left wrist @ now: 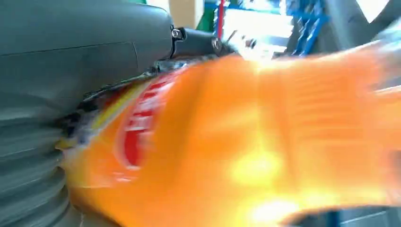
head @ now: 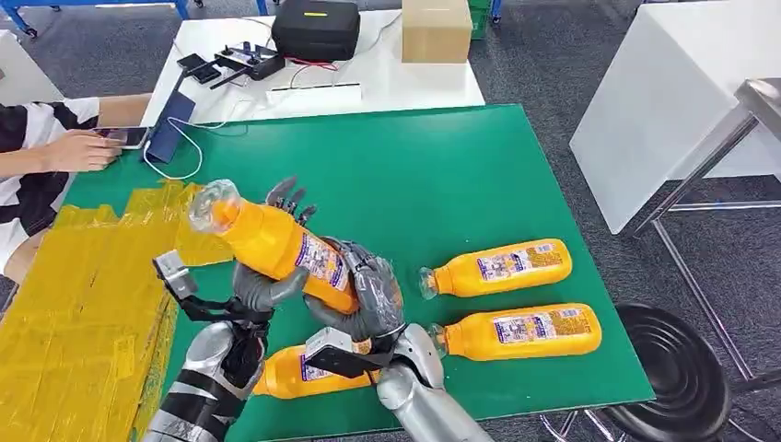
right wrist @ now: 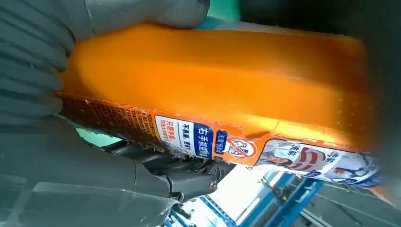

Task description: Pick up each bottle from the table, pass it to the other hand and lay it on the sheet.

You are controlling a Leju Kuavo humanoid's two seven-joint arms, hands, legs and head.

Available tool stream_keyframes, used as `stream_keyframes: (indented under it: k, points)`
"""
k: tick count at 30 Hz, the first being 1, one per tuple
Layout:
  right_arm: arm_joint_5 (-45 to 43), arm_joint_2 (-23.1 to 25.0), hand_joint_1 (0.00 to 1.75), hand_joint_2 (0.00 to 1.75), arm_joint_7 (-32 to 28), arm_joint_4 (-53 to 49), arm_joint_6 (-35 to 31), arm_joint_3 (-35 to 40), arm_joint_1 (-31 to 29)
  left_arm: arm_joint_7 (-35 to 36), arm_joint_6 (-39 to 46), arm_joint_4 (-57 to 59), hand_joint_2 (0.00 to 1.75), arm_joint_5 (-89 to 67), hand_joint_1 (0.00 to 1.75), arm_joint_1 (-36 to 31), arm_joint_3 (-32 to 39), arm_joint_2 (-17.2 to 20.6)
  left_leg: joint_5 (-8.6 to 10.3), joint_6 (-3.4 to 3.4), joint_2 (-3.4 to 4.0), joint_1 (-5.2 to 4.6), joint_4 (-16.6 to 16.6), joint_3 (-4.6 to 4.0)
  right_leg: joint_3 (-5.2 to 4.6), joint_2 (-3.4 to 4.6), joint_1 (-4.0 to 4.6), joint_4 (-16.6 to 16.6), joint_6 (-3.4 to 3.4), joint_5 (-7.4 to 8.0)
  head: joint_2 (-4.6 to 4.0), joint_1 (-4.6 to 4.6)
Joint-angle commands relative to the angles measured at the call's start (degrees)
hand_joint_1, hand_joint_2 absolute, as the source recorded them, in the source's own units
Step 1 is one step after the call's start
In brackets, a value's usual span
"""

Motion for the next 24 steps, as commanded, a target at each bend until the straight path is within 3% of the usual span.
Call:
stream_keyframes:
  k: [1,6,11,17,19,21,22,23,24]
  points:
    - [0.4,0.0,1.68,1.75,-0.3,6.8,0.1,1.0,0.1,-0.1,1.4,-2.7,1.75,1.4,1.75,-1.3,3.7,-2.7,-0.05,-0.05,-0.14,0.07,0.0,0.14,0.19,-0.07,0.06,-0.1,-0.01,-0.06,0.0,0.0]
    - [0.2,0.1,1.64,1.75,-0.5,7.3,-0.1,0.5,0.0,-0.6,2.0,-3.9,1.75,1.9,1.75,-0.9,4.4,-2.8,-0.1,-0.08,-0.22,0.13,0.0,0.22,0.3,-0.11,0.11,0.0,-0.03,-0.11,0.0,0.0]
    - [-0.1,0.1,1.73,1.75,-0.6,7.2,-0.1,0.0,-0.1,-0.6,2.0,-3.8,1.75,1.4,1.75,-1.1,4.0,-2.5,-0.06,-0.05,-0.19,0.1,0.0,0.15,0.21,-0.11,0.08,0.0,-0.01,-0.08,0.0,0.0]
    - [-0.2,0.2,1.66,1.75,-0.7,6.9,-0.2,-0.4,-0.1,-0.5,2.6,-2.7,1.75,0.0,1.75,-1.4,3.0,-2.6,-0.11,-0.07,-0.26,0.14,0.0,0.24,0.33,-0.14,0.12,0.0,-0.02,-0.13,0.0,0.0]
    - [-0.5,0.2,1.36,1.75,-1.0,6.1,-0.5,-1.0,0.1,-0.7,3.3,-2.5,1.75,-0.5,1.75,-1.5,3.2,-2.7,-0.03,-0.04,-0.19,0.06,0.0,0.11,0.16,-0.13,0.05,0.0,-0.01,-0.06,0.0,0.0]
    - [-0.5,0.2,1.36,1.75,-1.0,6.0,-0.4,-0.9,0.0,-0.7,3.3,-2.6,1.75,-0.5,1.75,-1.5,3.3,-2.6,-0.03,-0.05,-0.23,0.07,0.0,0.12,0.19,-0.16,0.06,0.0,-0.01,-0.08,0.0,0.0]
    - [-0.5,0.2,0.54,1.75,-1.0,6.0,-0.4,-0.9,0.0,-0.7,3.3,-2.6,1.75,-0.5,1.75,-1.5,3.3,-2.6,-0.12,-0.08,-0.3,0.15,0.1,0.24,0.35,-0.19,0.13,0.0,-0.03,-0.15,0.0,0.0]
    - [-0.9,0.1,0.0,1.75,-1.0,4.8,-0.5,-1.3,0.5,-0.9,4.1,-2.8,1.75,-1.0,1.75,-1.4,3.5,-2.6,-0.06,-0.05,-0.23,0.09,0.0,0.15,0.22,-0.15,0.08,0.0,-0.02,-0.09,0.0,0.0]
    - [-1.8,0.0,0.0,1.75,-1.5,2.8,-0.3,-1.7,1.2,-1.5,6.1,-3.6,1.75,-2.5,1.75,-1.0,3.8,-2.6,-0.12,-0.07,-0.25,0.14,0.1,0.25,0.33,-0.14,0.13,0.0,-0.03,-0.14,0.0,0.0]
